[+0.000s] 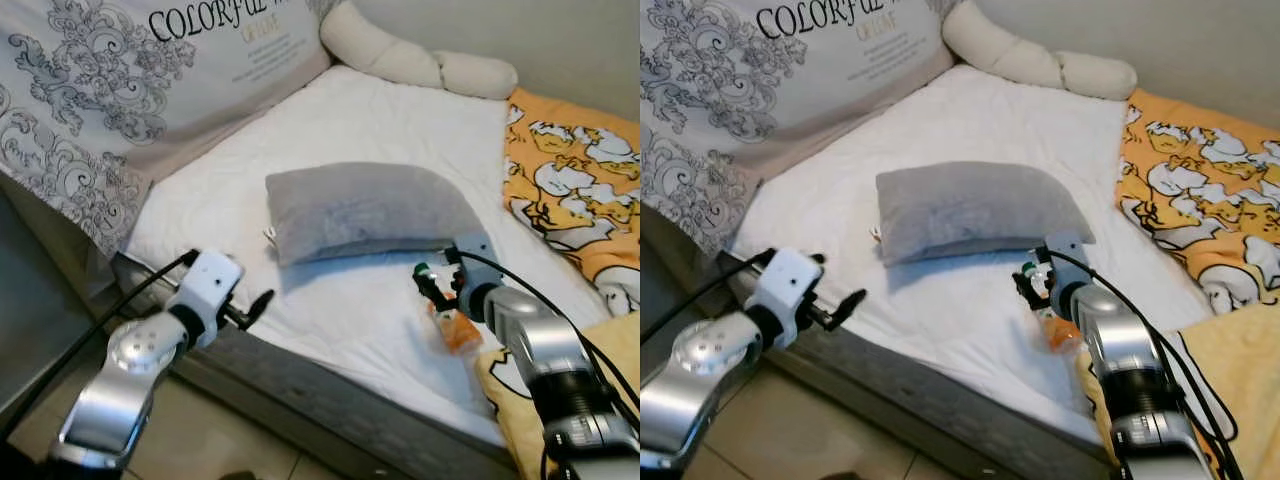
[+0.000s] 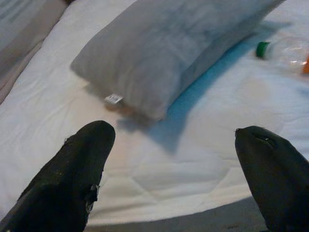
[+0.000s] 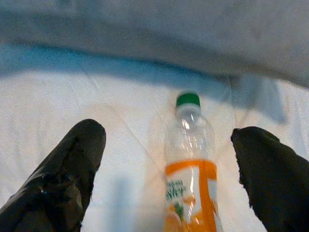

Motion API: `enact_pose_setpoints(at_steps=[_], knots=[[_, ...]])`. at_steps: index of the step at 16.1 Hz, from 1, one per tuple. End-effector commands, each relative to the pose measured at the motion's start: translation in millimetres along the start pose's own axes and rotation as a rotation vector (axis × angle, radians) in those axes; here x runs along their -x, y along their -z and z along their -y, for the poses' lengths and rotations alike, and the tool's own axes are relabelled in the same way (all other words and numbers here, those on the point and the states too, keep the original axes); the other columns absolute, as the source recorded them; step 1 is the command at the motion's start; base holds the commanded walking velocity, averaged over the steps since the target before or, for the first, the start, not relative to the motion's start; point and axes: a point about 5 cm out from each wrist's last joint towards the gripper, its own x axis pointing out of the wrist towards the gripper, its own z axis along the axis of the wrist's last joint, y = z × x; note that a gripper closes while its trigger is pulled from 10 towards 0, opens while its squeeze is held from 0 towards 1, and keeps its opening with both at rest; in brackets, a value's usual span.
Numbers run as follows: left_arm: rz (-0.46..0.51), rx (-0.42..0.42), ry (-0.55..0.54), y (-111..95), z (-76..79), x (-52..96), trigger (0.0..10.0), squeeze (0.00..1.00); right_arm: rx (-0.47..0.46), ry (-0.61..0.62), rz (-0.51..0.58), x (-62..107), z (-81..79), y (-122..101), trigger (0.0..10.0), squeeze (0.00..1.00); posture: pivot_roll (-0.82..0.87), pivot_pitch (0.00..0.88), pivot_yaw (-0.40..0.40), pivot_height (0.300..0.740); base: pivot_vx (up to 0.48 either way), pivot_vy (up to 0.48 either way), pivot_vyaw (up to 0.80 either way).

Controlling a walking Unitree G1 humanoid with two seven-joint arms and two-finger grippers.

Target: Clean up the room

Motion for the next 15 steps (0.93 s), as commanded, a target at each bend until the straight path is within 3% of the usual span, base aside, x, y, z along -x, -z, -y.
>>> enact_pose_setpoints(at_steps=[1, 2, 3, 4, 8, 9, 10, 15], knots=[[-0.013, -0.04, 0.109, -4.9, 0.7, -2.5, 10.0, 0.0, 0.009, 0.058, -0.073, -3.9, 18.7, 5.6, 10.0, 0.0, 0.03, 0.0, -0.065, 0.74, 0.0, 0.0, 0.0], [-0.02, -0.061, 0.161, -6.1, 0.5, -1.9, 10.0, 0.0, -0.008, 0.078, -0.097, -6.0, 25.7, 7.8, 10.0, 0.0, 0.03, 0.0, -0.061, 0.74, 0.0, 0.0, 0.0], [-0.024, -0.075, 0.205, -7.6, -0.1, -0.7, 10.0, 0.0, -0.034, 0.084, -0.117, -7.8, 30.9, 9.8, 10.0, 0.59, 0.02, 0.0, -0.045, 0.74, 0.0, 0.0, 0.0], [-0.029, -0.087, 0.226, -8.3, -0.9, 0.1, 10.0, 0.0, -0.052, 0.078, -0.134, -8.5, 32.8, 11.5, 10.0, 1.0, 0.02, 0.0, -0.037, 0.74, 0.0, 0.0, 0.0], [-0.059, -0.138, 0.347, -13.9, -3.1, 4.6, 10.0, 0.0, -0.036, 0.114, -0.205, -10.2, 42.5, 17.4, 10.0, 1.0, 0.03, 0.0, -0.014, 0.74, 0.0, 0.0, 0.0], [-0.063, -0.146, 0.378, -15.5, -2.3, 6.6, 10.0, 0.0, -0.027, 0.118, -0.218, -10.7, 42.3, 20.4, 10.0, 0.58, 0.03, 0.0, -0.011, 0.74, 0.0, 0.0, 0.0], [-0.071, -0.15, 0.401, -16.3, -1.8, 9.2, 10.0, 0.0, -0.023, 0.123, -0.237, -11.2, 41.2, 26.2, 10.0, 0.0, 0.04, 0.0, -0.005, 0.74, 0.0, 0.0, 0.0], [-0.102, -0.151, 0.445, -15.0, 0.4, 18.0, 10.0, 0.0, -0.106, 0.09, -0.29, -13.0, 30.6, 44.3, 10.0, 0.0, 0.06, 0.0, 0.001, 0.74, 0.0, 0.0, 0.0]])
